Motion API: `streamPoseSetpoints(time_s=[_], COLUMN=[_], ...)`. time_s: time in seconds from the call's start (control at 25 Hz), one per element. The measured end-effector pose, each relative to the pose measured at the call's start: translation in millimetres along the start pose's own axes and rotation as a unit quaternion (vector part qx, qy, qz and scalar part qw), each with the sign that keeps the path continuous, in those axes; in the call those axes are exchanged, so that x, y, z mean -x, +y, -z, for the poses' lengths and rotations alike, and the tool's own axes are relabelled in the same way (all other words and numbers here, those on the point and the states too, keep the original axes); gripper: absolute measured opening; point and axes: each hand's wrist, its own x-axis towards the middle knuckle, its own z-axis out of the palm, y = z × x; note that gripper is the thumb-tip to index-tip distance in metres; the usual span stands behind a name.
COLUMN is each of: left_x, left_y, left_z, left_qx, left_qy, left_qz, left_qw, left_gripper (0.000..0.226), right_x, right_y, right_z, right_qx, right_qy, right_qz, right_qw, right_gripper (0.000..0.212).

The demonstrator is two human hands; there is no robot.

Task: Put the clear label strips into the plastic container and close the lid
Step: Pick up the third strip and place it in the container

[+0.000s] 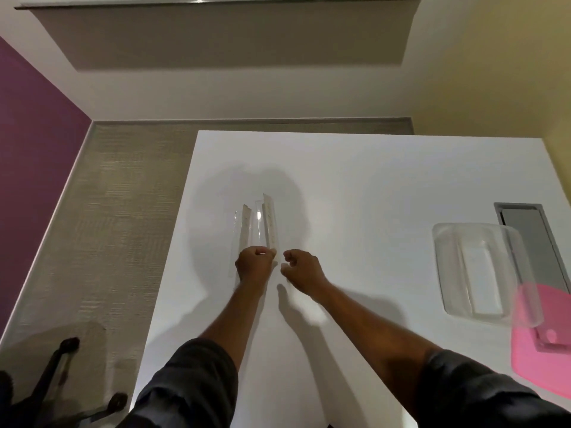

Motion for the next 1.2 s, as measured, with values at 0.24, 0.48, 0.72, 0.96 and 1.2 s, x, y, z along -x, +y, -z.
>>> streamPoseSetpoints(time_s=[0.24,0.48,0.72,0.96,1.2], left_x=[-9.0,-7.5,-2.1,11.7,27.7], left_y=[-7.1,-4.6,-4.4,0.2,5.8], left_z=[-4.0,-3.2,-3.6,-11.0,-14.0], left_qx=[0.006,0.028,0.086,0.165,0.195], left_qy=[-0.029,-0.019,-0.053,-0.113,-0.187], left_qz=[0.024,0.032,0.058,0.069,0.062], left_qw=[0.999,0.999,0.993,0.977,0.961], left_gripper=[0.019,0.008,0.031,0.035,0.033], right_x=[-7.7,-13.6,-17.1,-14.7,-6.8], right_y=[6.5,6.4,10.2,19.3,36.0], right_z=[-10.0,-6.5,6.6,20.5,46.6], right_qx=[-0.053,-0.129,-0.313,-0.409,-0.388], right_qy=[-0.010,0.009,-0.015,-0.043,-0.021], right_qz=[-0.025,-0.066,-0.115,-0.103,-0.082], right_qw=[0.998,0.989,0.943,0.905,0.918], right_gripper=[0.049,0.028,0.019,0.031,0.031])
